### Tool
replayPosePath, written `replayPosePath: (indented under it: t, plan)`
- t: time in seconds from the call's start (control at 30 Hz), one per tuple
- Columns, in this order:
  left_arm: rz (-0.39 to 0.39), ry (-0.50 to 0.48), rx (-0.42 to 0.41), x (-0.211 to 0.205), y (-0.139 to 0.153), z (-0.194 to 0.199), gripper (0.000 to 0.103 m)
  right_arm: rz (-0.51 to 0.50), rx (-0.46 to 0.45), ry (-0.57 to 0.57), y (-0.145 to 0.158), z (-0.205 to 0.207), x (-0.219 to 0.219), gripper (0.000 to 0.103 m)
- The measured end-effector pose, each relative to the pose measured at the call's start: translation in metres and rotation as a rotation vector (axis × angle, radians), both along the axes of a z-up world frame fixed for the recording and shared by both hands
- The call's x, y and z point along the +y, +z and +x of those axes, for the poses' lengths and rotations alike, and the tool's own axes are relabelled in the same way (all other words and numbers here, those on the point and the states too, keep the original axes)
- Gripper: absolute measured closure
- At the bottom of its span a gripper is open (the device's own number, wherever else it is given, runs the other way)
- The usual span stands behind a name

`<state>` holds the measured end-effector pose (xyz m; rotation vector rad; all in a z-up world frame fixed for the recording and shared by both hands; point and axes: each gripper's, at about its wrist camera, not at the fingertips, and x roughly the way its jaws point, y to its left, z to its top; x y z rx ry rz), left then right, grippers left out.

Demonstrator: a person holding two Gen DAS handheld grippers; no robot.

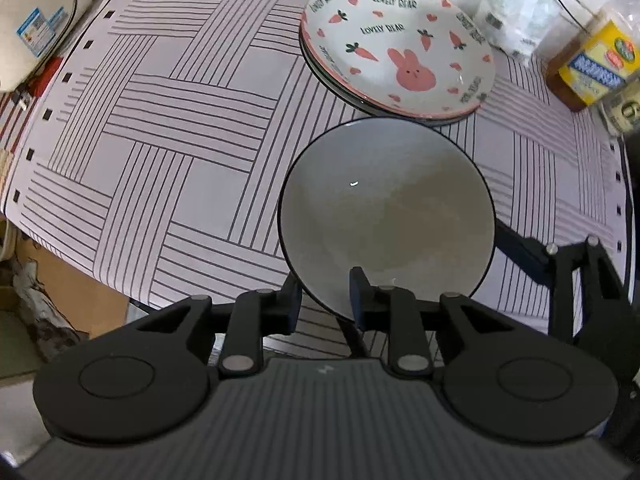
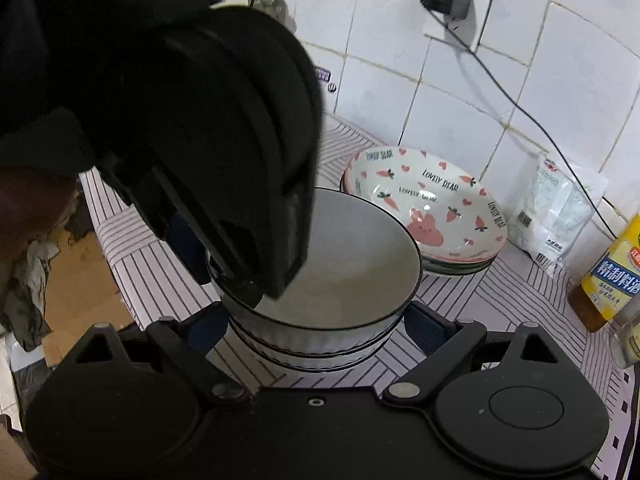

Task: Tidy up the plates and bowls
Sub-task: 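Lower the third bowl into the nested bowls with both grippers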

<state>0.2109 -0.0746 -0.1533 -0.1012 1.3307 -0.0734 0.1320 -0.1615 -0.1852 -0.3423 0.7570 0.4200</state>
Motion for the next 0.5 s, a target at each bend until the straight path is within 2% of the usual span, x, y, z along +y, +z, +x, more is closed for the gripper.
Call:
replayPosePath:
  t: [0.17,0.33,0.5]
  plan:
    - [-0.021,0.003,-0.011,0.003,0.001,-0.002,0.080,0.007,-0.002,-0.008,-0.001,0.001,-0.001,0.005]
    - [-0.052,0.001,-0.048,0.004,0.010,-0.012,0.066,0.027,-0.021,-0.020,0.002,-0.006,-0.006,0.005]
    - [-0.036,-0.037,-0.128,-0.002,0.029,-0.028,0.061,0.113,-0.043,-0.022,0.012,-0.022,-0.022,0.005]
